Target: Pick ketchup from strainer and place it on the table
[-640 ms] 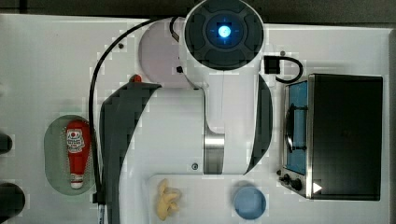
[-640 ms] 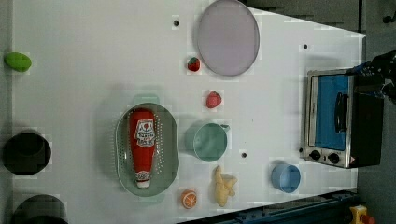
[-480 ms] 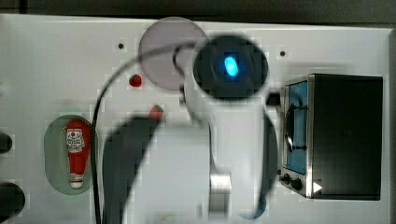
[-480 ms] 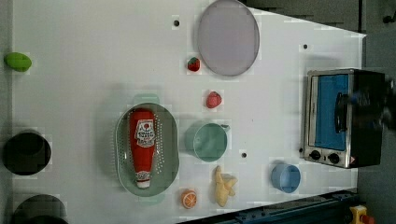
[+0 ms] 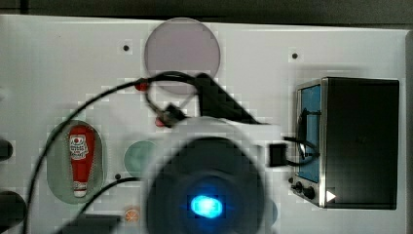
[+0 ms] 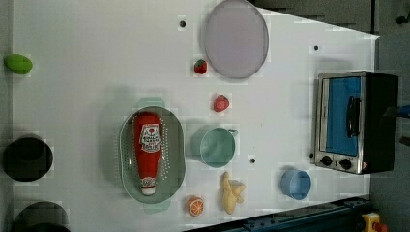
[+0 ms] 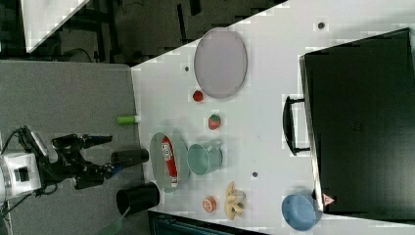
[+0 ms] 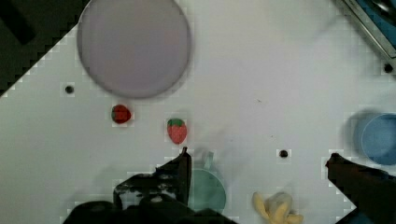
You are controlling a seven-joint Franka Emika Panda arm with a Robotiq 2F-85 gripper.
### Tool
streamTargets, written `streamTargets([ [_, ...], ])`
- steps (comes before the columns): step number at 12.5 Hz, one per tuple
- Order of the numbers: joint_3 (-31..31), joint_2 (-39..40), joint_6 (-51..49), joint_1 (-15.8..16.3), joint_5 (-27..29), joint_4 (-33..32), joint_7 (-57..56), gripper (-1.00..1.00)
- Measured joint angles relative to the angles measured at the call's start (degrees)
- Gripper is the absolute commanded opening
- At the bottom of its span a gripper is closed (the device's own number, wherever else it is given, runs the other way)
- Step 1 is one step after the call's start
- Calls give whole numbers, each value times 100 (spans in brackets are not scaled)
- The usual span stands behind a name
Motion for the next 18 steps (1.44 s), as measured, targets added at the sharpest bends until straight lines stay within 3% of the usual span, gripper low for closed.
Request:
streamTargets([
  [7, 2046, 1404, 785, 232, 56, -185, 109, 100],
  [12, 3226, 1711, 2223, 446, 18, -604, 279, 100],
  [15, 3694, 2133, 3258, 569, -76, -929, 280, 100],
  [18, 3724, 2765, 4355, 649, -774, -1455, 384, 100],
])
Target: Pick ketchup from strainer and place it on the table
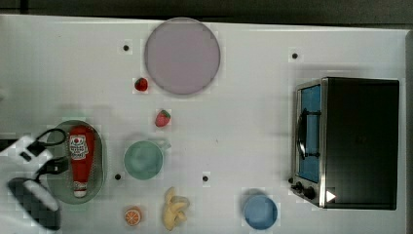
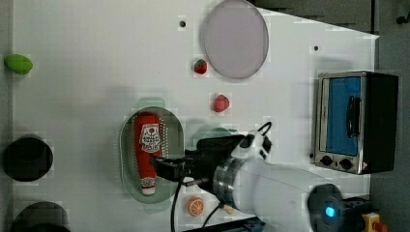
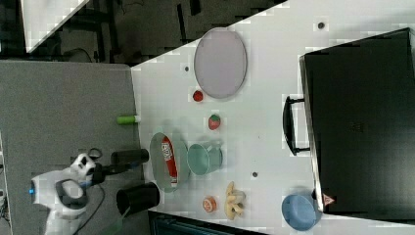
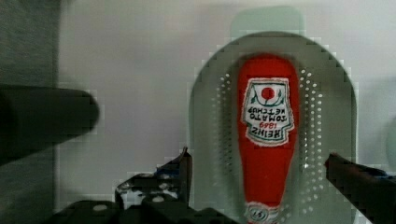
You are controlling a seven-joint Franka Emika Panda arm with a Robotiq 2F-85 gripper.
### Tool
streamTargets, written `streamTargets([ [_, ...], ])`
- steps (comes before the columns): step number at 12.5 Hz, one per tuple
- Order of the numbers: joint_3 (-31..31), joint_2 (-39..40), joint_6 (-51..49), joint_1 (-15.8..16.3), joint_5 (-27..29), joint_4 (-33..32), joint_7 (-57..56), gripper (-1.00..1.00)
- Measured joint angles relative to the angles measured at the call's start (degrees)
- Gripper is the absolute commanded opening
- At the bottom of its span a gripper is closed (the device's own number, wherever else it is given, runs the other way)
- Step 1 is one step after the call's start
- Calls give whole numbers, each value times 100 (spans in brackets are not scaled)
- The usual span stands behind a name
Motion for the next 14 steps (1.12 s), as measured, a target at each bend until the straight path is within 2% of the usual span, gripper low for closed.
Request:
streamTargets([
  [6, -266, 1704, 722, -225, -1599, -157, 1034, 100],
  [9, -389, 2242, 940, -163, -2437, -123, 1449, 100],
  [11, -453, 2558, 1002, -67, -2764, 34, 1661, 100],
  [12, -529, 2651, 1002, 16, -2868, 123, 1776, 92],
  [14, -680, 2715, 968, 165, -3053, 224, 1894, 42],
])
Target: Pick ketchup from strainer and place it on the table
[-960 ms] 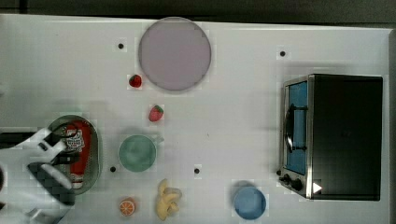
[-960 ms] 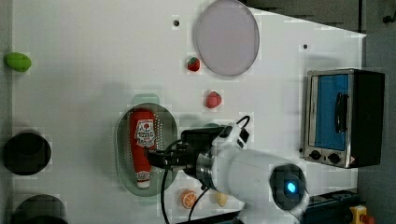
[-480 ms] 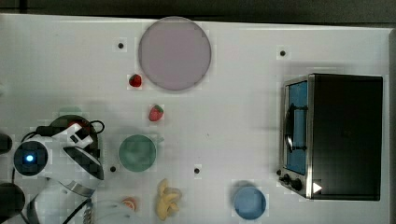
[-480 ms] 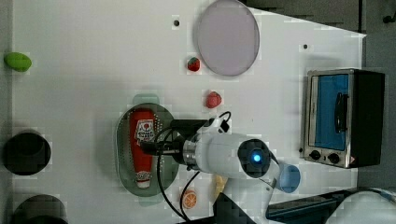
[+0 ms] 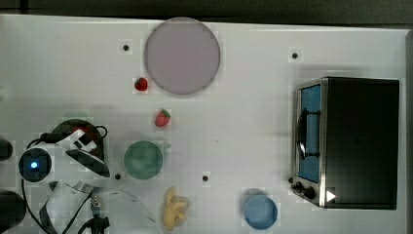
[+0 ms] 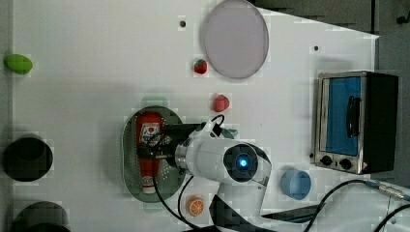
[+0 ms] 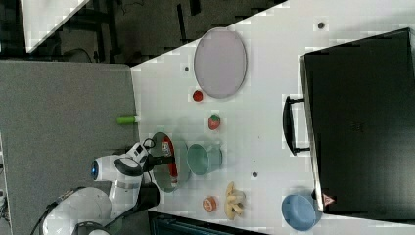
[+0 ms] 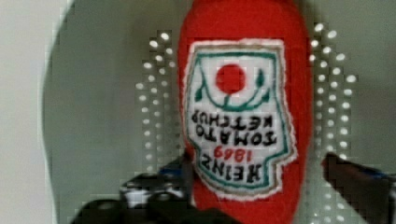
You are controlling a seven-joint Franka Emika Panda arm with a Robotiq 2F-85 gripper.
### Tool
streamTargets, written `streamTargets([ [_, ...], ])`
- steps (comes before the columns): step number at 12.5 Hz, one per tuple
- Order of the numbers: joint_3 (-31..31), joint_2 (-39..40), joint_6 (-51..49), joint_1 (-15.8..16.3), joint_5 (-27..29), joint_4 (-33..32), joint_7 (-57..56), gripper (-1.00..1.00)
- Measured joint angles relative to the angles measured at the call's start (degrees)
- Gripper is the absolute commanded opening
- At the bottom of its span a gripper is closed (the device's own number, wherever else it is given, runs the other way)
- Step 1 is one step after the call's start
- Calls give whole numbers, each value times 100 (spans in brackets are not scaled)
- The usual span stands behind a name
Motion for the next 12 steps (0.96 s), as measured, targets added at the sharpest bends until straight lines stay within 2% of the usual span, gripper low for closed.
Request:
streamTargets([
  [1, -87, 17, 6, 85, -34, 67, 46, 19],
  [2, -131, 28, -11, 137, -104, 112, 76, 13],
  [5, -98, -31, -45, 136, -81, 112, 241, 13],
  [7, 118, -263, -285, 15, 157, 67, 257, 13],
  [8, 257, -434, -386, -58, 355, 34, 283, 13],
  [11, 920, -1060, -912, -464, 1756, 78, 243, 13],
  [12, 1102, -1365, -1183, -594, 2023, 78, 134, 13],
])
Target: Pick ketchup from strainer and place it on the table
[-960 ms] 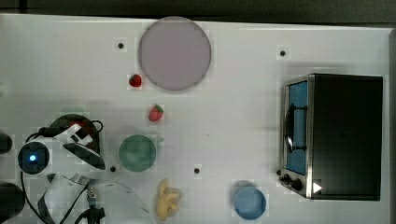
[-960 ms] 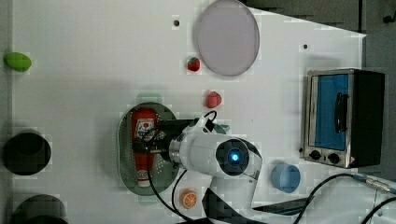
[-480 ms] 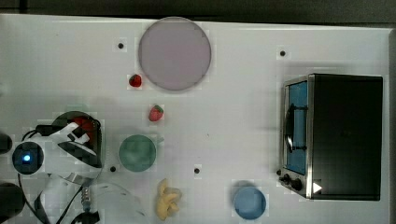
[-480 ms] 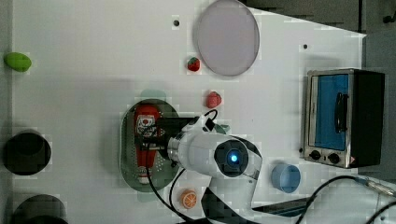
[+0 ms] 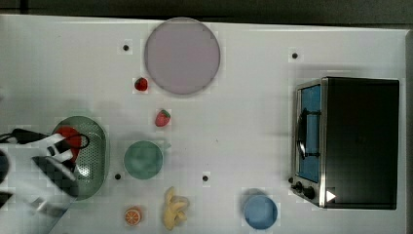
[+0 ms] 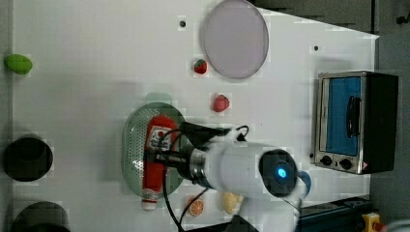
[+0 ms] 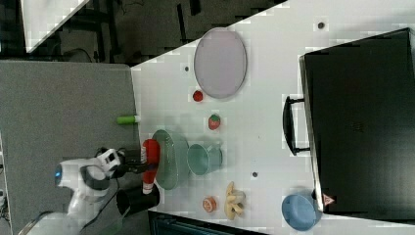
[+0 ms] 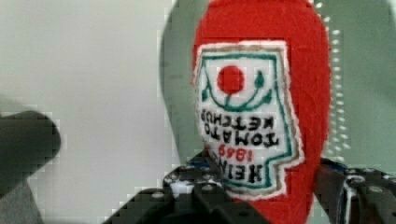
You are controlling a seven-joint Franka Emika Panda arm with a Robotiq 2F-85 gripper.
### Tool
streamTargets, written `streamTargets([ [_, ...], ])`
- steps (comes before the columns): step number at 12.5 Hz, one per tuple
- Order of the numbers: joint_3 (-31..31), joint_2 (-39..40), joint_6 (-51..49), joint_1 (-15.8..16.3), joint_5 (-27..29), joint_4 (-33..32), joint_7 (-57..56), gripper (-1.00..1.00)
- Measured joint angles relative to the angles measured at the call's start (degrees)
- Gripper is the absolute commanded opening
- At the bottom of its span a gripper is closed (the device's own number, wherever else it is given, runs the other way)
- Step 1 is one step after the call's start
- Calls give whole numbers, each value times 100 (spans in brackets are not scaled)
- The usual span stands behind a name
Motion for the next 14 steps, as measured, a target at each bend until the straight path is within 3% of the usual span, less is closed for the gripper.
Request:
streamTargets([
  [3, 339, -764, -1200, -263, 543, 257, -707, 13],
  [7, 439, -1123, -2714, -690, 988, 934, -1769, 13],
  [10, 350, -1393, -2879, -1239, 949, 1175, -2537, 13],
  [14, -397, -1802, -2889, -1842, 938, 1315, -3654, 13],
])
